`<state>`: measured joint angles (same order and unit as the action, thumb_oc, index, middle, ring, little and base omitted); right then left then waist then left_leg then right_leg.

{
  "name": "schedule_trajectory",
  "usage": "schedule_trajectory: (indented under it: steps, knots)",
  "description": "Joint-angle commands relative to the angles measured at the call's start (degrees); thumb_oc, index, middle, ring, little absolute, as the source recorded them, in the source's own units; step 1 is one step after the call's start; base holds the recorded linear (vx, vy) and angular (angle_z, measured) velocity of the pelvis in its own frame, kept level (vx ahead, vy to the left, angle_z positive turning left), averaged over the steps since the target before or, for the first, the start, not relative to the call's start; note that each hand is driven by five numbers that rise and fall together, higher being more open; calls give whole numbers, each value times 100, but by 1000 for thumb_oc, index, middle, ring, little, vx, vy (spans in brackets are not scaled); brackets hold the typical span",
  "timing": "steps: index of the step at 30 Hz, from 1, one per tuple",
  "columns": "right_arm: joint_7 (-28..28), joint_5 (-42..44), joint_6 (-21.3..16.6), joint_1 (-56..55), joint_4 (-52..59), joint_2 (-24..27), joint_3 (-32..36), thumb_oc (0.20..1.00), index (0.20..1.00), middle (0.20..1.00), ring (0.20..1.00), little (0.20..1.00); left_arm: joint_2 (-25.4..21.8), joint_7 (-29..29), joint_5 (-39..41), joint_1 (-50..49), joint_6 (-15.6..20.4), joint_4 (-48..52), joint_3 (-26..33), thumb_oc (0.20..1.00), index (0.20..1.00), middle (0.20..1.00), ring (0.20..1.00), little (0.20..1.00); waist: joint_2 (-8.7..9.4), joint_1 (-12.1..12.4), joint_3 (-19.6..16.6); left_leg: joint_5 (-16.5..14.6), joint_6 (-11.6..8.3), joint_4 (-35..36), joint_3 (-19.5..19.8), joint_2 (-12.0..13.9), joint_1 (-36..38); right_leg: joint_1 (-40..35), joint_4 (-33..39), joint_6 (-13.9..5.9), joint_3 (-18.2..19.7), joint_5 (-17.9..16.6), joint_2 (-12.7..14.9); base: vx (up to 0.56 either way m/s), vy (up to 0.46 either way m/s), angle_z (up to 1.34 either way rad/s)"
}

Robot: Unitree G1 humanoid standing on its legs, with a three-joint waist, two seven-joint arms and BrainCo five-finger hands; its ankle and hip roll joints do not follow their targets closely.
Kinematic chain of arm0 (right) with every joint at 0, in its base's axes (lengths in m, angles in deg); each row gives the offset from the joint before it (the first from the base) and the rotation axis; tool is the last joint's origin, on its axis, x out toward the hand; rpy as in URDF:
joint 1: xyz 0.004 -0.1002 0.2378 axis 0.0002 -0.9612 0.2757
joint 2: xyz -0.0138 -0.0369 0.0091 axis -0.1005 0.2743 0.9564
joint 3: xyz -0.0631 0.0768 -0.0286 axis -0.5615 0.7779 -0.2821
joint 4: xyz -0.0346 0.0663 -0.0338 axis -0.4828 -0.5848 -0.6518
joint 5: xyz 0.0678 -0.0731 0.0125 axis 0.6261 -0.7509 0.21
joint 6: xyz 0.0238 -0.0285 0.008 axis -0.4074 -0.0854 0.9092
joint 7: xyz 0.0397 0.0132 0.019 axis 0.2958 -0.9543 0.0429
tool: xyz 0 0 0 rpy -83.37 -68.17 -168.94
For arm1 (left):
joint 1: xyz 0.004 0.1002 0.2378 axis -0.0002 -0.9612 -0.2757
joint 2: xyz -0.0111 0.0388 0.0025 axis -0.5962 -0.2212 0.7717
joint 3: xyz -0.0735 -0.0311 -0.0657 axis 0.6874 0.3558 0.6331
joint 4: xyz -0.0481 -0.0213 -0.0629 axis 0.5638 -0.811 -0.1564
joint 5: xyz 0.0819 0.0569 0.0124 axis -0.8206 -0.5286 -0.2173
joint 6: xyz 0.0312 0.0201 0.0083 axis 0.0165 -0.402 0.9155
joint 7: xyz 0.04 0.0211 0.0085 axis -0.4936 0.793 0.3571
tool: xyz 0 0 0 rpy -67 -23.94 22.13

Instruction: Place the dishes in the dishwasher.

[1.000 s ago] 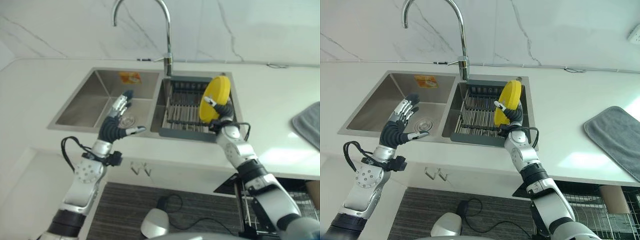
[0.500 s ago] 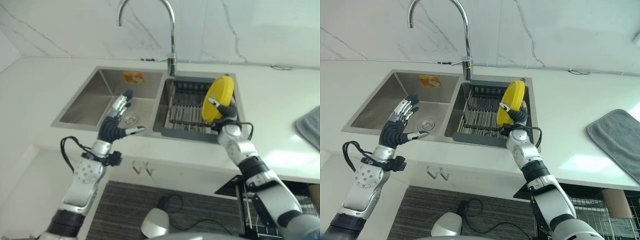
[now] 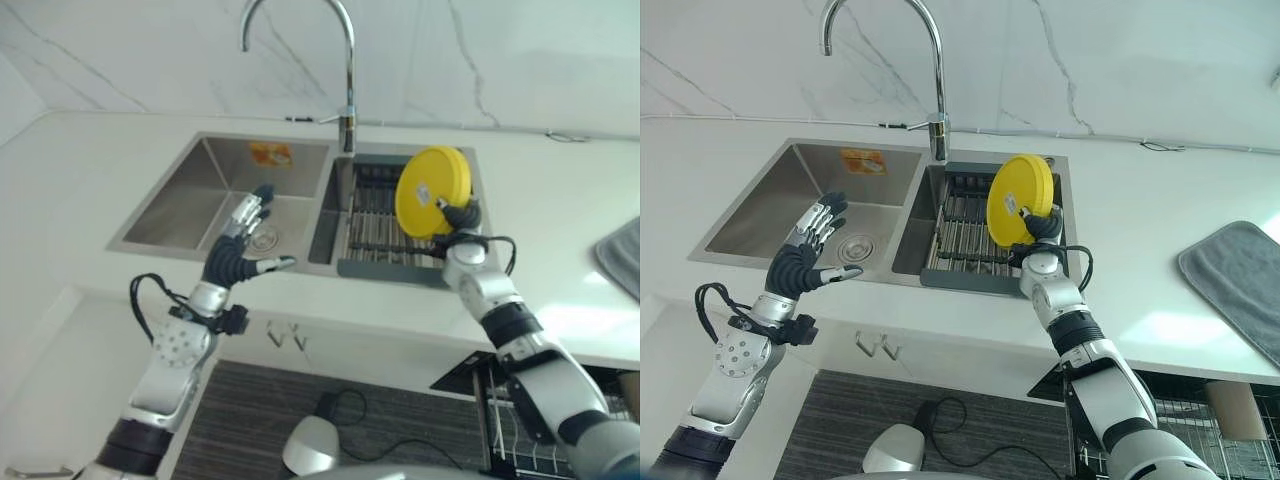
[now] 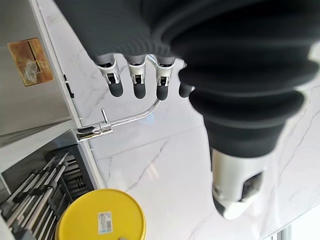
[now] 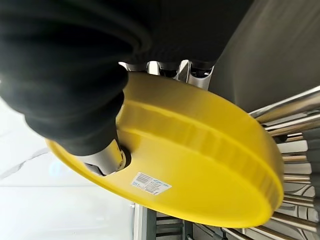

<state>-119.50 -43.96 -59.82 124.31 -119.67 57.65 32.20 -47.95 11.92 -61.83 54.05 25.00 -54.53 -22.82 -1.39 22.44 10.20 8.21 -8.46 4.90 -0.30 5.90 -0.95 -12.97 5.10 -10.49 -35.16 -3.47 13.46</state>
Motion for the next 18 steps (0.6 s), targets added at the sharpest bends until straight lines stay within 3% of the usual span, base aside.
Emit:
schedule_trajectory:
  steps: [1,5,7,18]
  knots:
    - [-112,-162,-430,435,117,343,-139,200,200,200,200,200,-149,53,192,318,206,38,-231,1000,1000,1000,1000,1000,-112,162,-176,-258,351,10,107,-138,30,-22,-292,155,87,261,6,-30,12,0]
    - [-245,-178,-750,407,342,323,-99,200,200,200,200,200,-132,78,193,288,227,36,-249,1000,1000,1000,1000,1000,-118,135,-180,-260,352,10,85,-131,38,-16,-281,150,114,248,8,-8,2,0]
    - [-340,-334,-1233,337,1014,270,-26,200,200,200,200,200,-99,188,155,268,251,66,-304,1000,1000,1000,1000,1000,-110,72,-189,-280,365,10,33,-125,59,1,-269,142,158,230,11,-59,1,-2]
    - [-400,-220,-1500,-9,2520,203,127,200,200,200,200,200,-44,272,87,421,250,-6,-242,1000,1000,1000,1000,1000,50,-300,-321,-442,416,10,-365,-96,270,63,-229,56,382,143,88,-55,-26,-8]
